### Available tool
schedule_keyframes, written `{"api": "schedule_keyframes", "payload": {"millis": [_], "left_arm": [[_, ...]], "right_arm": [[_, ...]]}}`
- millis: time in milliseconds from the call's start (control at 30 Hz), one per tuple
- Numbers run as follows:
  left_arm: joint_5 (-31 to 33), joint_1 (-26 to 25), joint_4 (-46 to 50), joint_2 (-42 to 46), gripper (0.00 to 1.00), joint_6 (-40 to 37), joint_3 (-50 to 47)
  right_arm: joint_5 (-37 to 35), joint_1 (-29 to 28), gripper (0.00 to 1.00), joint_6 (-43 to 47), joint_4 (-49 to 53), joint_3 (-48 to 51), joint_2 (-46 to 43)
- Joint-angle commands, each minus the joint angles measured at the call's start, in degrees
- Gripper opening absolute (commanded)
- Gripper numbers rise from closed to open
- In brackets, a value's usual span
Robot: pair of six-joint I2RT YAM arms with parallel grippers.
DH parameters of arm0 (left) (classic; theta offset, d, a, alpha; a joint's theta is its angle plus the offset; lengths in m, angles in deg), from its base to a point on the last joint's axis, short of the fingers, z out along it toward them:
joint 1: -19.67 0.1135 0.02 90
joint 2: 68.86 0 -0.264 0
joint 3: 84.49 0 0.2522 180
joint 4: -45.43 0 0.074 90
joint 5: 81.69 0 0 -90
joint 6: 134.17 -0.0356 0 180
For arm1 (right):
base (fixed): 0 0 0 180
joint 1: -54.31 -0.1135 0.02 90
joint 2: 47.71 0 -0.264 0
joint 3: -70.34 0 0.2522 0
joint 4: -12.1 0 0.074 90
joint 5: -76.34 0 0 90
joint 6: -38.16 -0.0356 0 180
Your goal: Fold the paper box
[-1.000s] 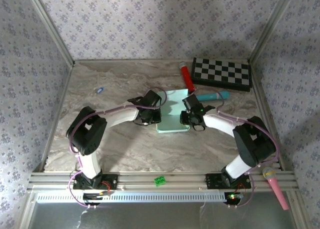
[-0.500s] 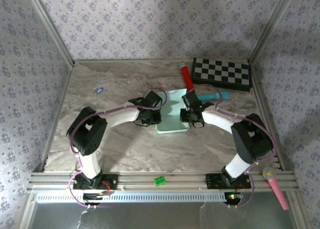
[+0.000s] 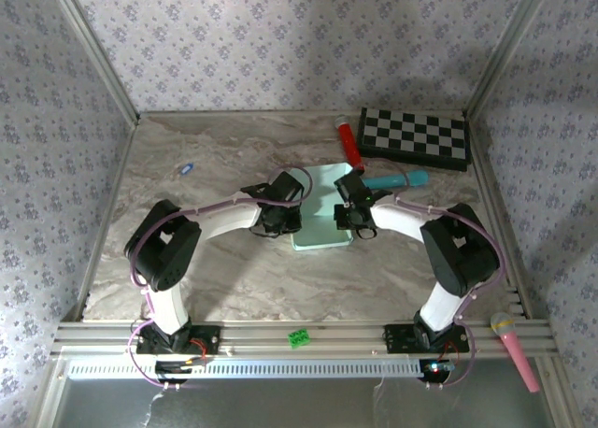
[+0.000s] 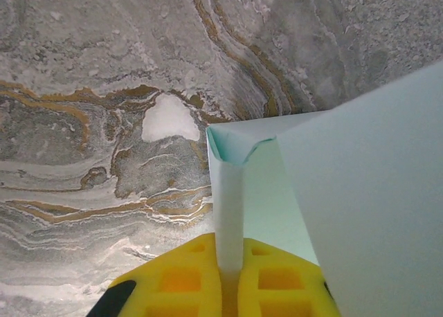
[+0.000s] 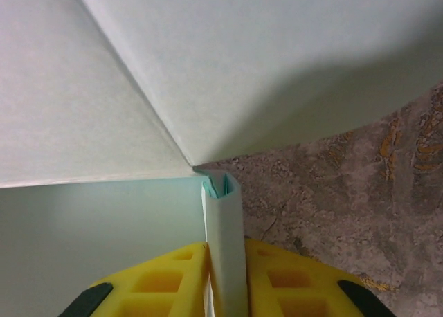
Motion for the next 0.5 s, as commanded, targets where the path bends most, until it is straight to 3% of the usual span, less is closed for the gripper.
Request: {"api": "schedule_keyframes", "payload": {"millis": [0, 133, 467], "left_arm": [[-1.3, -1.1, 1.8, 0.7, 0.05, -1.3, -1.2], [-0.9, -1.1, 1.8, 0.8, 0.05, -1.1, -1.4], [-0.4, -1.2, 2.0, 0.6, 0.04, -0.7, -1.3]], "right_arm": [[-4.0, -0.6, 0.17, 1.4, 3.3, -2.1, 2.0], [-7.8, -1.8, 0.11, 2.0, 6.4, -3.8, 3.1], [-20.2, -5.5, 0.11, 2.9, 16.5, -9.5, 8.5]]}}
